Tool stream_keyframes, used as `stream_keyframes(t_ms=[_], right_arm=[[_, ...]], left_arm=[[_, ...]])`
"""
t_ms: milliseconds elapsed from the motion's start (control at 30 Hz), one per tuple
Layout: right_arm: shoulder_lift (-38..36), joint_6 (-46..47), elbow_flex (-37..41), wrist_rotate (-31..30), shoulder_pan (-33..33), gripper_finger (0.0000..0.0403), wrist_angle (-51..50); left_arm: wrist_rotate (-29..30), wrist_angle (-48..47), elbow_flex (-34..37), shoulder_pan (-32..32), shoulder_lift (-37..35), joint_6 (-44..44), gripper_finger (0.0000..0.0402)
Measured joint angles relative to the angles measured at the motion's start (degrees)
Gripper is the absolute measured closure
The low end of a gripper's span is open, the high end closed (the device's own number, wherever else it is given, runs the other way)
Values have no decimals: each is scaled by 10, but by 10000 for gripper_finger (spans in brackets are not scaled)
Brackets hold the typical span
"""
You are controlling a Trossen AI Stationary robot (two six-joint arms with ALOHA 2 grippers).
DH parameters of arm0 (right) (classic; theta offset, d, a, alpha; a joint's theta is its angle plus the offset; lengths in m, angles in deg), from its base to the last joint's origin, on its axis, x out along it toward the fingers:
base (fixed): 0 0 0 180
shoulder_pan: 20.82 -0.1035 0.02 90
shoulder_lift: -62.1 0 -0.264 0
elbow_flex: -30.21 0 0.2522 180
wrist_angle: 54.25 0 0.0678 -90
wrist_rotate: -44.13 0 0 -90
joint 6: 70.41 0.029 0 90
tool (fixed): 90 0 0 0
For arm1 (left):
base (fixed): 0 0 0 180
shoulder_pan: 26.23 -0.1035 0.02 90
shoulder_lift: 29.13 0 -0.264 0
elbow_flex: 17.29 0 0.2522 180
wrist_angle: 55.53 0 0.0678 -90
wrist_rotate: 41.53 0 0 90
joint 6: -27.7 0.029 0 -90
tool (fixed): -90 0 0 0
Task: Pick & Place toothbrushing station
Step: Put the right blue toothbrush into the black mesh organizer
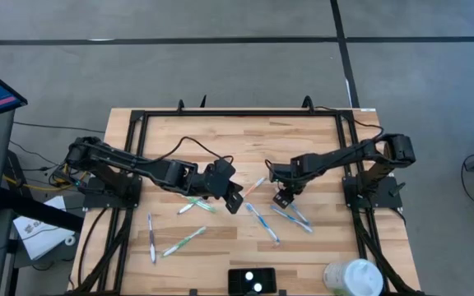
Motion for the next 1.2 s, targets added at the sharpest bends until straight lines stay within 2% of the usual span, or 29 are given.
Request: stream_keyframes(t_ms=[400, 567, 767, 1067, 1200], right_arm=[[1, 10, 5, 0, -30, 226, 56], [27, 3, 2, 2, -41, 235, 68], [42, 6, 0, -8, -48, 281, 51], [39, 2, 2, -21, -35, 389, 35], [33, 0, -1, -30, -36, 389, 26]], left_arm=[[4, 4, 0, -3, 0, 2, 401], [4, 6, 0, -3, 0, 3, 401], [4, 6, 0, -2, 0, 3, 401], [4, 6, 0, -2, 0, 3, 401], [4, 6, 0, -2, 0, 3, 401]])
